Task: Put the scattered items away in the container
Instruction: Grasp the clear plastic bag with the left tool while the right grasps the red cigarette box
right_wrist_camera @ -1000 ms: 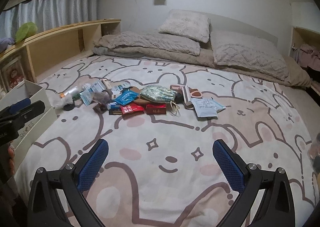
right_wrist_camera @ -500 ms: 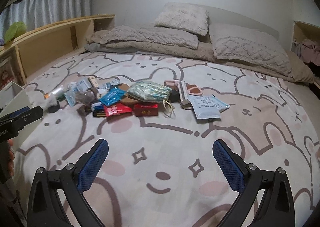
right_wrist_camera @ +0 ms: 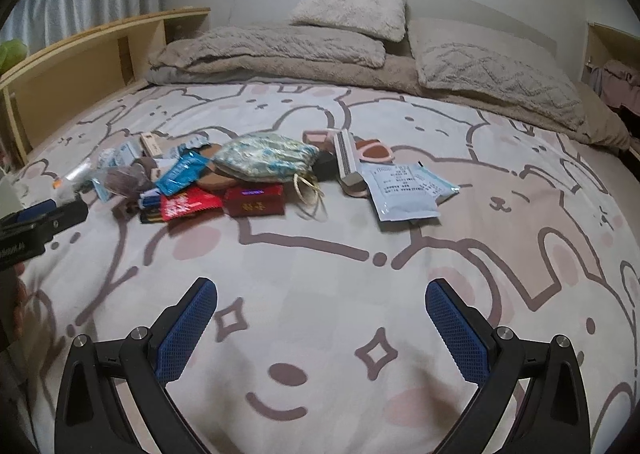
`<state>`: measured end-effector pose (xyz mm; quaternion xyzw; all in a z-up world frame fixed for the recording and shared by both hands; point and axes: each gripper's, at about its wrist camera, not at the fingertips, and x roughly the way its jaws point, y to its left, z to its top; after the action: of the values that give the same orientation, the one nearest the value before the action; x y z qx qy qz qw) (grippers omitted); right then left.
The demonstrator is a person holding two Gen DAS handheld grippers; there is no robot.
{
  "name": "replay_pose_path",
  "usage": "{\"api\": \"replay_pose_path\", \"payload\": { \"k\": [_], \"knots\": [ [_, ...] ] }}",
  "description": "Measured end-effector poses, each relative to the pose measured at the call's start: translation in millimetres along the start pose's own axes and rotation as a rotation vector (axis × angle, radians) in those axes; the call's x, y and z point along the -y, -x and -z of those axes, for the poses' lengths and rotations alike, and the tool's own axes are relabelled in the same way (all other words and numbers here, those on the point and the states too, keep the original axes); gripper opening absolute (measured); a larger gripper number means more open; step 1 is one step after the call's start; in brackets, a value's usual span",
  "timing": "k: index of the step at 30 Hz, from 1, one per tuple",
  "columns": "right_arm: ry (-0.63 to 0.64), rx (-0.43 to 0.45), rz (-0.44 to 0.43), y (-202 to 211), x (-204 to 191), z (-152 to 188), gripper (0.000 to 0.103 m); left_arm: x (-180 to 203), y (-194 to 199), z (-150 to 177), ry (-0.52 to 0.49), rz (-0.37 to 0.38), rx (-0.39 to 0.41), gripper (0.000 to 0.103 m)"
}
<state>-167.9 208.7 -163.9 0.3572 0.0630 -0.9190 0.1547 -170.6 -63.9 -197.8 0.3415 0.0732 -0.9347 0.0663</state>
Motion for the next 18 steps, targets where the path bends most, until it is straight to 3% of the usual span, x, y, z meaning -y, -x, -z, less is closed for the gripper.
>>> {"api": "replay_pose_path", "payload": {
  "k": [11,18],
  "knots": [
    [-0.008,-0.096,-0.049,-37.6,-2.9,-2.2,0.103,-6.9,-45.7,-8.1,0.052,-0.038,-0.063,0.103],
    [0.046,-0.179,-0.025,-57.2,-20.4,-2.7,0.103,-12.7,-59.0,-13.9,0.094,-0.052,-0.063,0.103]
  ]
}}
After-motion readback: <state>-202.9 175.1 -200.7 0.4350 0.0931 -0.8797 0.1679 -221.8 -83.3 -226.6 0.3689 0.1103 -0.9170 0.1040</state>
